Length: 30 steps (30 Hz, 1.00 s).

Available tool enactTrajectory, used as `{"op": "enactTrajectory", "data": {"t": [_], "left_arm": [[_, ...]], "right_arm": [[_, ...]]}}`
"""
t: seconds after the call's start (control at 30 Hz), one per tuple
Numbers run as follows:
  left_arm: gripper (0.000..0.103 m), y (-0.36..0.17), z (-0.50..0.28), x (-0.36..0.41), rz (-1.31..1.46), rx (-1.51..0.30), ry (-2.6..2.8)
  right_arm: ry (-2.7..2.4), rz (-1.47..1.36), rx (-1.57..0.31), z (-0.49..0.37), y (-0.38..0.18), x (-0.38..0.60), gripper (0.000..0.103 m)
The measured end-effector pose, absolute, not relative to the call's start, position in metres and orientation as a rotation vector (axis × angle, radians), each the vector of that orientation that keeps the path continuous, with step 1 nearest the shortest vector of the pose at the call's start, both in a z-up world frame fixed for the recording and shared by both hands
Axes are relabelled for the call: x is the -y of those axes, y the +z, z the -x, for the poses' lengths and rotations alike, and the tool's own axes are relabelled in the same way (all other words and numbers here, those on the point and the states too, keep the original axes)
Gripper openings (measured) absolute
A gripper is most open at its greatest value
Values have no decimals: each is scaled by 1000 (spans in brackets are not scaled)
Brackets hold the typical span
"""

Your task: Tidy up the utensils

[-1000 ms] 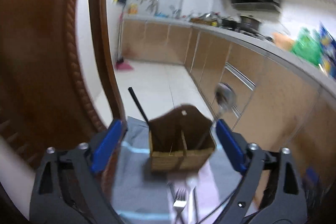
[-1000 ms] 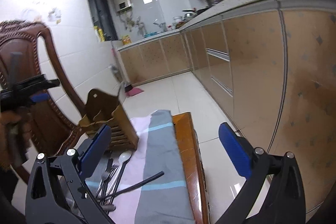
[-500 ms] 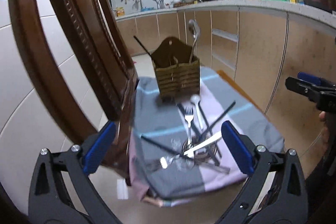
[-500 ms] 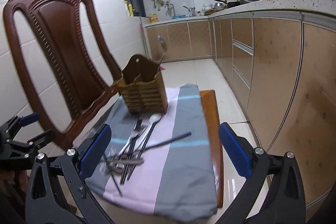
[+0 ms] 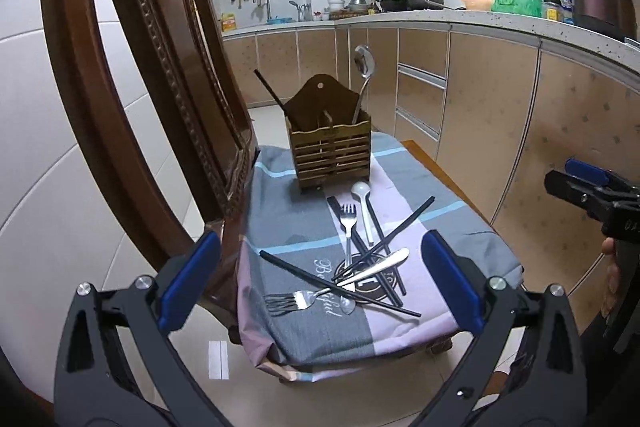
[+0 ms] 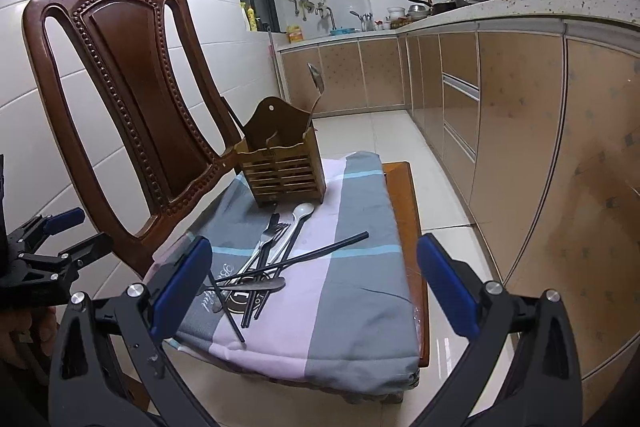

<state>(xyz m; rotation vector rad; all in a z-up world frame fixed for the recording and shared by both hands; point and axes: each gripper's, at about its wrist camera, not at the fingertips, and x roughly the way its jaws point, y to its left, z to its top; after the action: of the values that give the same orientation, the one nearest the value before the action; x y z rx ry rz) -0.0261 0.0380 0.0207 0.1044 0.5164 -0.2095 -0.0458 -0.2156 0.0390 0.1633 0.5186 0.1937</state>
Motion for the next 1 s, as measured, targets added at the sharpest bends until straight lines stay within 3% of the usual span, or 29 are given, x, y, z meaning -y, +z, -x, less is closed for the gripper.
{"op": "enactTrajectory", "data": {"t": [0.33,0.53,0.57,0.7,0.83,1.0], "left_arm": [[99,24,25,-42,-80,-503,-215],[95,34,23,-54,-21,-439,-213],[93,35,22,-57,-13,-433,-217],[93,29,10,-62,-4,-452,-206],[93,23,1,-72,12,-470,-197],[93,17,-5,-80,15,-492,-196]], "right_arm": [[204,-170,-529,40,31,214,99],[291,-294,-653,9,-11,200,99],[310,-326,-685,0,-23,197,98],[390,-519,-867,-38,-75,186,75],[369,-662,-951,-62,-115,184,61],[410,-728,-948,-82,-121,175,50]]}}
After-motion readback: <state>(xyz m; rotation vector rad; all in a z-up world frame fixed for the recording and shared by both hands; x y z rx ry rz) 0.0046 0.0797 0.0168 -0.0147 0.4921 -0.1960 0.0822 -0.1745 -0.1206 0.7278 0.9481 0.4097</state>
